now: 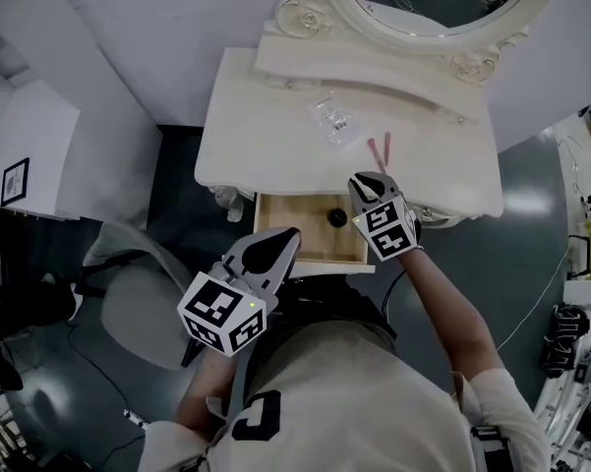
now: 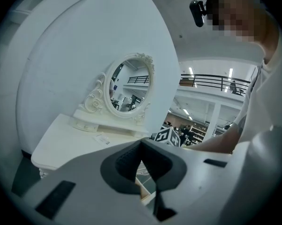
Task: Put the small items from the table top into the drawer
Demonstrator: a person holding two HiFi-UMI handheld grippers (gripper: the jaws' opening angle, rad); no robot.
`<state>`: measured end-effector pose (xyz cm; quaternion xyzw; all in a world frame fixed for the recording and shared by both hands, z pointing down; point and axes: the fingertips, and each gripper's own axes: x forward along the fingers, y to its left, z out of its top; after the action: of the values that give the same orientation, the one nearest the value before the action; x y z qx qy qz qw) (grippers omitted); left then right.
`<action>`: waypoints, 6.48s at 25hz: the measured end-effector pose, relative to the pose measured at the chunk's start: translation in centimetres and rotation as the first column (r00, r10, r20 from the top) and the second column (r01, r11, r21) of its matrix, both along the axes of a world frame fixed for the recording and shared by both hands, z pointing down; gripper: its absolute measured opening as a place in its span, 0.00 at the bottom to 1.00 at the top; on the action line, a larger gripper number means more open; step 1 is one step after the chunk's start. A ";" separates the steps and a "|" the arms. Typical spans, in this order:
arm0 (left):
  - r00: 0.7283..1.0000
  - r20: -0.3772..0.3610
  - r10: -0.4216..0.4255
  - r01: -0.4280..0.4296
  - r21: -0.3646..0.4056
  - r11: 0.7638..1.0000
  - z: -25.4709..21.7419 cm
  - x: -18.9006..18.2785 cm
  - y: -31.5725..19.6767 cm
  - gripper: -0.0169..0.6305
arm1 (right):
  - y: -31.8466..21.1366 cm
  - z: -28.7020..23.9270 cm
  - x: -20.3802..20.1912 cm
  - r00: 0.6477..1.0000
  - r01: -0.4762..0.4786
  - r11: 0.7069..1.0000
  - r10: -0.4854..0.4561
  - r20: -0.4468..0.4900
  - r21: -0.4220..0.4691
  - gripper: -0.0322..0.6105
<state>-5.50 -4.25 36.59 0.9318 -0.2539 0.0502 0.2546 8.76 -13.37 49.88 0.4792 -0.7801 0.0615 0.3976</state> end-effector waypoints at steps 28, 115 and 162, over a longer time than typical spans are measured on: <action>0.980 0.116 -0.164 0.170 -0.049 0.984 1.5 3.8 -3.9 0.11 | -9.1 4.0 2.9 0.973 0.222 0.975 -0.223 -0.062 -0.025 0.24; 0.970 0.108 -0.218 0.224 -0.050 0.973 1.7 -1.5 -4.3 0.11 | -11.7 6.8 -0.1 0.853 0.388 0.919 -0.385 -0.353 -0.065 0.09; 0.988 0.107 -0.115 0.113 0.025 0.993 -0.2 -2.8 0.1 0.11 | -3.7 2.6 -1.3 0.896 0.342 0.940 -0.327 -0.300 -0.004 0.09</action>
<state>-8.31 -4.10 36.40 0.9140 -0.3206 0.0835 0.2342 7.46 -17.07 52.51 0.3514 -0.7836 -0.0992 0.5027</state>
